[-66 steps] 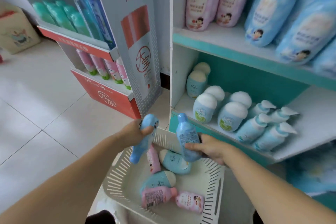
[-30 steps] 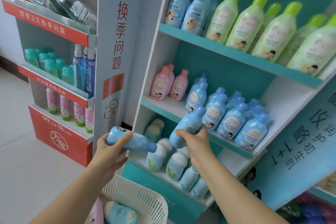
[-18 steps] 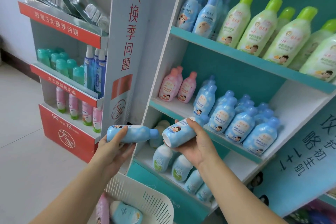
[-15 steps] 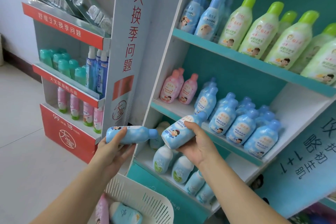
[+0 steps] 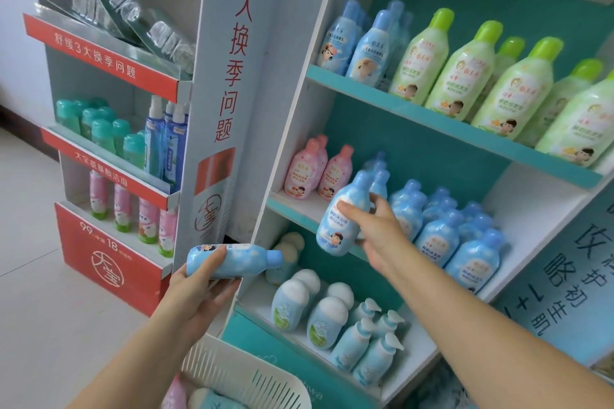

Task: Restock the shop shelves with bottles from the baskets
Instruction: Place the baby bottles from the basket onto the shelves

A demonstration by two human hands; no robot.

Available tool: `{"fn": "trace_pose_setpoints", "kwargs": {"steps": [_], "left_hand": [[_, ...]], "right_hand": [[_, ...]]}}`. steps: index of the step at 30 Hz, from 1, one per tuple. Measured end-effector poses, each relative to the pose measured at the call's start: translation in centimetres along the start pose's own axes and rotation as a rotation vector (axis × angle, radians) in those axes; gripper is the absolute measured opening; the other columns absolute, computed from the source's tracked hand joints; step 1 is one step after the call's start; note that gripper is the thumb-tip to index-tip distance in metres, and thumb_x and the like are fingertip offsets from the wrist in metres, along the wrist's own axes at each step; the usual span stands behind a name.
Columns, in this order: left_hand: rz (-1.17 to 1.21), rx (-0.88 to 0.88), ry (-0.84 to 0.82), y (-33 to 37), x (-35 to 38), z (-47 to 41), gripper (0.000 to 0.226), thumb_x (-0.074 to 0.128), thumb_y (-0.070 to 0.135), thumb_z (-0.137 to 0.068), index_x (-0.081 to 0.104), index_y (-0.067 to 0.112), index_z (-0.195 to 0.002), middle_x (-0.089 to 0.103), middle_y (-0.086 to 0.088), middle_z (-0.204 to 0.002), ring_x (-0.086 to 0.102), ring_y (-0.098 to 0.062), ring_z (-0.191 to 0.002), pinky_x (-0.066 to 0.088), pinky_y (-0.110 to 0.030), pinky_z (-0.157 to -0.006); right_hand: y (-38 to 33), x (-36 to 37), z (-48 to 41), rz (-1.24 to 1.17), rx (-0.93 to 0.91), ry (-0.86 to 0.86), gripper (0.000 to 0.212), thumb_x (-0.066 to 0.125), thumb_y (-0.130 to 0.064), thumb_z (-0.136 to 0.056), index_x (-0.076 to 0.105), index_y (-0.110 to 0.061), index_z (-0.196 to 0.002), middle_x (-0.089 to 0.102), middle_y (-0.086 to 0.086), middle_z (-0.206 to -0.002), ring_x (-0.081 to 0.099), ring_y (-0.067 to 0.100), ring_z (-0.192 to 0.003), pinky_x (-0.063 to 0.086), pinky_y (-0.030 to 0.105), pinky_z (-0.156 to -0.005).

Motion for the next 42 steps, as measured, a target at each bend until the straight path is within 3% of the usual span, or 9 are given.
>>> {"fn": "trace_pose_setpoints", "kwargs": {"steps": [2, 8, 14, 18, 22, 30, 37, 39, 42], "left_hand": [[-0.009, 0.010, -0.018, 0.2, 0.3, -0.1, 0.038, 0.065, 0.017, -0.084, 0.054, 0.004, -0.119, 0.064, -0.019, -0.110, 0.067, -0.026, -0.091, 0.058, -0.032, -0.071], [-0.014, 0.005, -0.030, 0.0, 0.6, -0.5, 0.037, 0.065, 0.018, -0.083, 0.055, 0.004, -0.116, 0.066, -0.018, -0.110, 0.069, -0.023, -0.088, 0.059, -0.031, -0.070], [-0.043, -0.018, -0.034, -0.3, 1.0, -0.5, 0.026, 0.064, 0.015, -0.084, 0.057, 0.005, -0.107, 0.066, -0.018, -0.108, 0.069, -0.025, -0.088, 0.060, -0.032, -0.067], [-0.065, -0.028, -0.036, -0.5, 1.6, -0.1, 0.021, 0.064, 0.013, -0.084, 0.056, 0.004, -0.102, 0.065, -0.020, -0.105, 0.065, -0.029, -0.095, 0.060, -0.033, -0.065], [-0.096, -0.040, -0.028, -0.8, 1.5, -0.1, 0.028, 0.065, 0.013, -0.084, 0.054, 0.003, -0.107, 0.064, -0.021, -0.110, 0.065, -0.029, -0.096, 0.060, -0.034, -0.066], [-0.092, -0.051, -0.047, -0.8, 1.8, 0.1, 0.027, 0.064, 0.012, -0.084, 0.054, 0.002, -0.107, 0.065, -0.021, -0.109, 0.066, -0.029, -0.095, 0.060, -0.032, -0.063], [-0.034, -0.011, -0.109, 0.3, 3.6, 0.3, 0.031, 0.060, 0.015, -0.086, 0.055, -0.001, -0.112, 0.066, -0.020, -0.112, 0.064, -0.028, -0.102, 0.058, -0.033, -0.072], [-0.029, -0.005, -0.129, 0.6, 4.2, 0.4, 0.030, 0.060, 0.016, -0.086, 0.056, 0.001, -0.111, 0.067, -0.017, -0.110, 0.066, -0.026, -0.100, 0.059, -0.031, -0.072], [-0.003, 0.013, -0.153, 1.0, 5.2, 0.6, 0.026, 0.058, 0.017, -0.086, 0.058, 0.004, -0.108, 0.071, -0.014, -0.103, 0.070, -0.020, -0.090, 0.059, -0.028, -0.070]], "right_hand": [[-3.1, -0.3, -0.6, 0.272, -0.133, 0.013, 0.045, 0.072, -0.015, -0.080, 0.047, -0.018, -0.116, 0.057, -0.002, -0.104, 0.058, 0.012, -0.087, 0.046, 0.027, -0.074], [-6.0, -0.5, -2.8, 0.913, -0.278, -0.043, 0.056, 0.070, -0.022, -0.082, 0.043, -0.015, -0.130, 0.054, 0.005, -0.121, 0.053, 0.023, -0.108, 0.041, 0.030, -0.087], [-5.1, -2.2, -3.4, 0.960, -0.255, 0.109, 0.056, 0.068, -0.014, -0.083, 0.042, -0.007, -0.132, 0.044, 0.010, -0.134, 0.046, 0.025, -0.120, 0.036, 0.027, -0.092], [-3.4, -3.0, -3.4, 0.990, -0.154, 0.140, 0.054, 0.062, -0.014, -0.085, 0.036, -0.010, -0.133, 0.052, 0.009, -0.124, 0.051, 0.026, -0.111, 0.035, 0.027, -0.078], [-2.9, -3.6, -3.2, 0.948, -0.110, 0.175, 0.051, 0.058, -0.013, -0.086, 0.035, -0.012, -0.131, 0.053, 0.009, -0.122, 0.052, 0.027, -0.106, 0.035, 0.027, -0.074], [-5.7, -2.4, -2.7, 1.003, -0.234, 0.159, 0.065, 0.052, 0.003, -0.084, 0.029, -0.013, -0.143, 0.034, 0.011, -0.140, 0.040, 0.026, -0.127, 0.033, 0.027, -0.100], [-7.6, -1.2, -3.2, 1.294, -0.383, 0.084, 0.039, 0.047, 0.004, -0.087, 0.061, -0.012, -0.120, 0.051, 0.009, -0.128, 0.051, 0.027, -0.116, 0.039, 0.031, -0.094], [-7.9, -1.6, -3.7, 1.378, -0.380, 0.110, 0.037, 0.048, 0.001, -0.085, 0.064, -0.017, -0.114, 0.056, 0.007, -0.122, 0.054, 0.029, -0.111, 0.046, 0.036, -0.090], [-7.8, -2.2, -4.1, 1.442, -0.352, 0.107, 0.043, 0.046, -0.003, -0.086, 0.058, -0.023, -0.123, 0.056, 0.006, -0.125, 0.052, 0.033, -0.112, 0.048, 0.039, -0.089]]}}
Point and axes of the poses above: each hand's wrist, its own z-axis away from the middle knuckle, its own x-axis out of the palm, y = z × x, the point moved 10 cm from there along -z, towards the middle knuckle
